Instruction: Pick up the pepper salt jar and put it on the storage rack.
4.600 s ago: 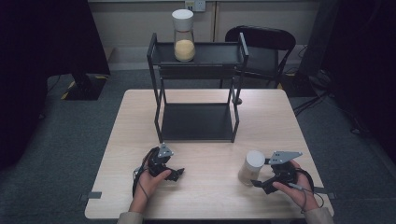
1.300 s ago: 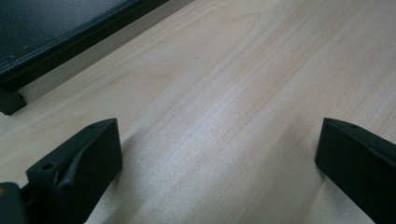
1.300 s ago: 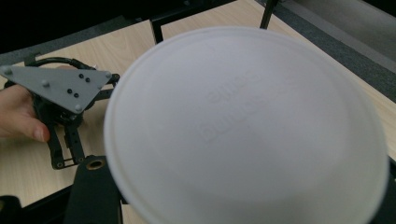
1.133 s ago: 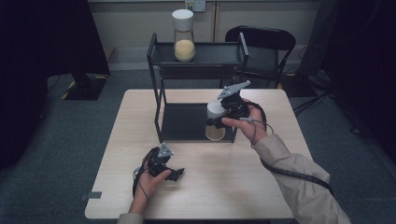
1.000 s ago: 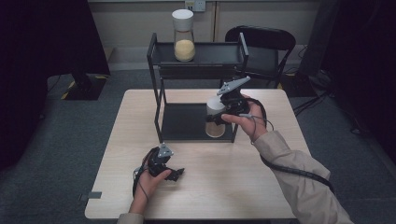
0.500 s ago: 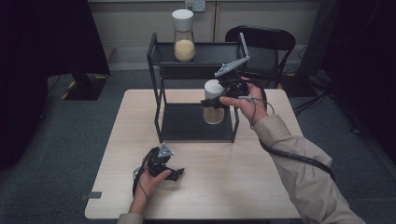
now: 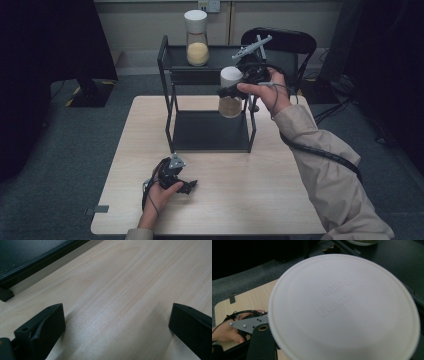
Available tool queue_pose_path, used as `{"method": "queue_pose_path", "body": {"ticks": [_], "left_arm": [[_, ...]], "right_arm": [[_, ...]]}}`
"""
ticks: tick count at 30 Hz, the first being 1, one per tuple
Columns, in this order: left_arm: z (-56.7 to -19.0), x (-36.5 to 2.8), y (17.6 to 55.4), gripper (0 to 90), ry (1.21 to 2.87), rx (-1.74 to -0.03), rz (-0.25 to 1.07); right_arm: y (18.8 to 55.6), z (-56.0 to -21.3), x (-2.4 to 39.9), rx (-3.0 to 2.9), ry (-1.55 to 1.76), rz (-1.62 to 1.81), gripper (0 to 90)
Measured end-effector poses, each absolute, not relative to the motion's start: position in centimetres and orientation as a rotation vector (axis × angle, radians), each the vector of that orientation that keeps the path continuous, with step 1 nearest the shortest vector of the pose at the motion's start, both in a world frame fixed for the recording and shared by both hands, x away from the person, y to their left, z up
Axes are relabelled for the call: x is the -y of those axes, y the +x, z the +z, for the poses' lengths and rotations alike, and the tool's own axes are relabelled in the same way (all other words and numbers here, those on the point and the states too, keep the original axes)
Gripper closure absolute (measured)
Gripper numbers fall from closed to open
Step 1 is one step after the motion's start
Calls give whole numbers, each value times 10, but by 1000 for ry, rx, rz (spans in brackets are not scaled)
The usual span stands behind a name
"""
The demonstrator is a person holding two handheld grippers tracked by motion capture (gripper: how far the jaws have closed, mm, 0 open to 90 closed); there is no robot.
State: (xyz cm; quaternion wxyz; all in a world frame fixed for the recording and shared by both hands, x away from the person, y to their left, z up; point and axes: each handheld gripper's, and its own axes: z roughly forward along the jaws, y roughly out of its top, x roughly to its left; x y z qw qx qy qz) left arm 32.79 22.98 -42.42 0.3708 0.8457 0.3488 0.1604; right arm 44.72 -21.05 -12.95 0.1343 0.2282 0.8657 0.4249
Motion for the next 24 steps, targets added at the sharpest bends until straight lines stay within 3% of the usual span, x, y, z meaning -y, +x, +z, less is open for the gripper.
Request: {"method": "queue_pose_path", "body": {"ticks": [24], "left_arm": [[-424,-230,328,0,2168,-894,411]], "right_arm": [[457,-78,212,-2440,699,1279,351]]}}
